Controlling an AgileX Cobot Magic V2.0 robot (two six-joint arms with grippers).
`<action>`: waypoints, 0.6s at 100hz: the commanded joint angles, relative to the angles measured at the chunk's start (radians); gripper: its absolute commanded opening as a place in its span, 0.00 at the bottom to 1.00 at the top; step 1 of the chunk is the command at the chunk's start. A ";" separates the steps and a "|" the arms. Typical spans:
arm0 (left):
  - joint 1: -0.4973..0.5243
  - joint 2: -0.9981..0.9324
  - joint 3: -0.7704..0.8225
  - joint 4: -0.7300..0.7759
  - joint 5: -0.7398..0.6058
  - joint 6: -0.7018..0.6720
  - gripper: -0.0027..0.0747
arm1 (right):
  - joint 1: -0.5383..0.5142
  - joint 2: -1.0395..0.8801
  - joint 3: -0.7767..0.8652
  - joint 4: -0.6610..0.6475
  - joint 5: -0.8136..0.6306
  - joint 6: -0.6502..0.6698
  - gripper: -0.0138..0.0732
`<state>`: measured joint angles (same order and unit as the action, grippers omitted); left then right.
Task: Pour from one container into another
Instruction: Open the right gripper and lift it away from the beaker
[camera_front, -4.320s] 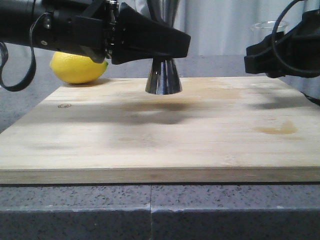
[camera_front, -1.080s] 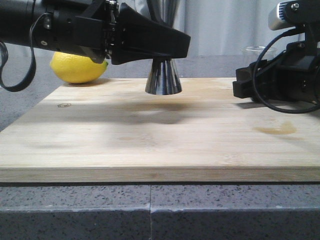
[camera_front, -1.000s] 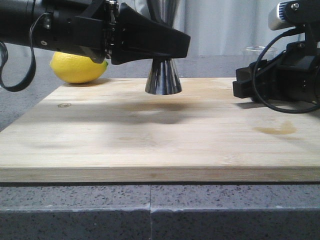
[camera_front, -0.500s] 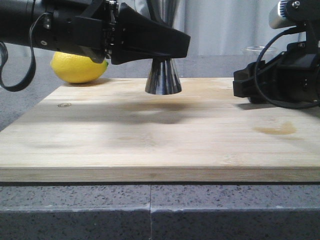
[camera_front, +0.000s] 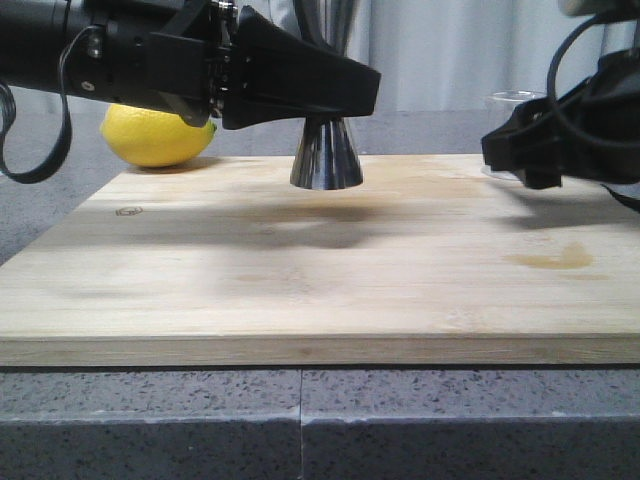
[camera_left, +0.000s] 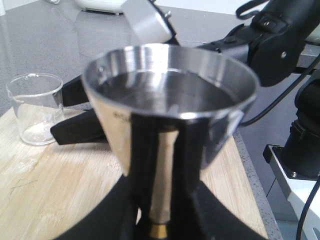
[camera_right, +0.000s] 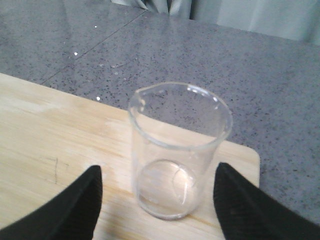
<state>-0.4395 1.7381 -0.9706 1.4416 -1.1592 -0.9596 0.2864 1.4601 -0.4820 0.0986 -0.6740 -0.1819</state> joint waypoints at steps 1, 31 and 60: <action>-0.010 -0.049 -0.023 -0.043 -0.198 -0.006 0.01 | -0.006 -0.078 -0.016 -0.013 -0.008 -0.003 0.63; -0.010 -0.049 -0.023 -0.043 -0.198 -0.006 0.01 | -0.006 -0.211 -0.016 -0.013 0.153 -0.003 0.63; -0.010 -0.049 -0.023 -0.043 -0.198 -0.006 0.01 | -0.006 -0.296 -0.016 -0.013 0.266 -0.003 0.63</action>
<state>-0.4395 1.7381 -0.9706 1.4416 -1.1592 -0.9596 0.2864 1.2046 -0.4781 0.0986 -0.3752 -0.1819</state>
